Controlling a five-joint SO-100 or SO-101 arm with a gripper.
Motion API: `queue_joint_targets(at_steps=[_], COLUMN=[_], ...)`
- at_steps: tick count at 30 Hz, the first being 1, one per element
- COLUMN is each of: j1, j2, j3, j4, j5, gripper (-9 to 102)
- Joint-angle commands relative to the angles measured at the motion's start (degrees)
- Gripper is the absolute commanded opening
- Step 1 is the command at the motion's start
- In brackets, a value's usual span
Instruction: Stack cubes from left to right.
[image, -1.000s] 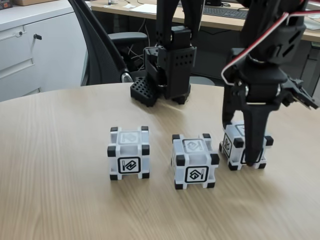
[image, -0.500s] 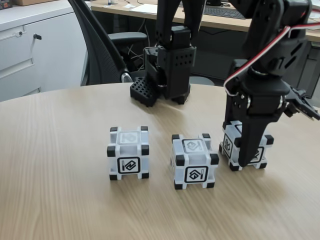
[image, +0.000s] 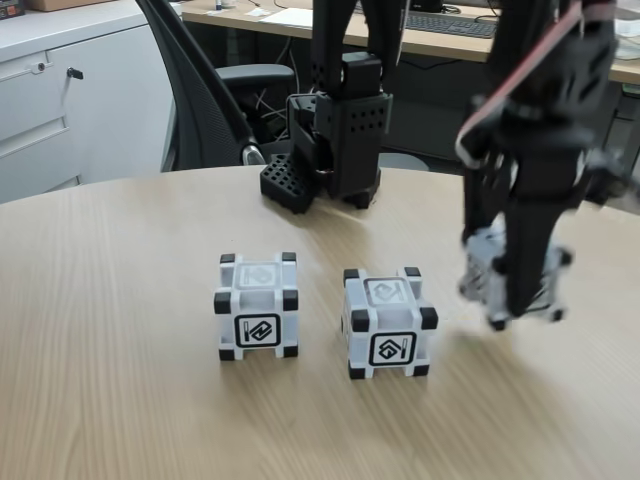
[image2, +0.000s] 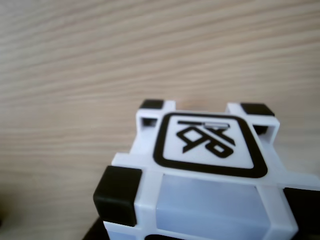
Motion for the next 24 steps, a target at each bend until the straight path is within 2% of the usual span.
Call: queue_joint_targets(at_steps=[1, 12, 17, 24], j1=[0.62, 1.41, 7.91, 20.21], j2=[8.17, 18.54, 19.42, 19.42], j3=[-3.6, -3.34, -3.52, -3.52], j4=[0.09, 1.41, 7.65, 8.96], j5=[-0.35, -3.25, -5.45, -12.48], gripper=[0, 0, 0, 0])
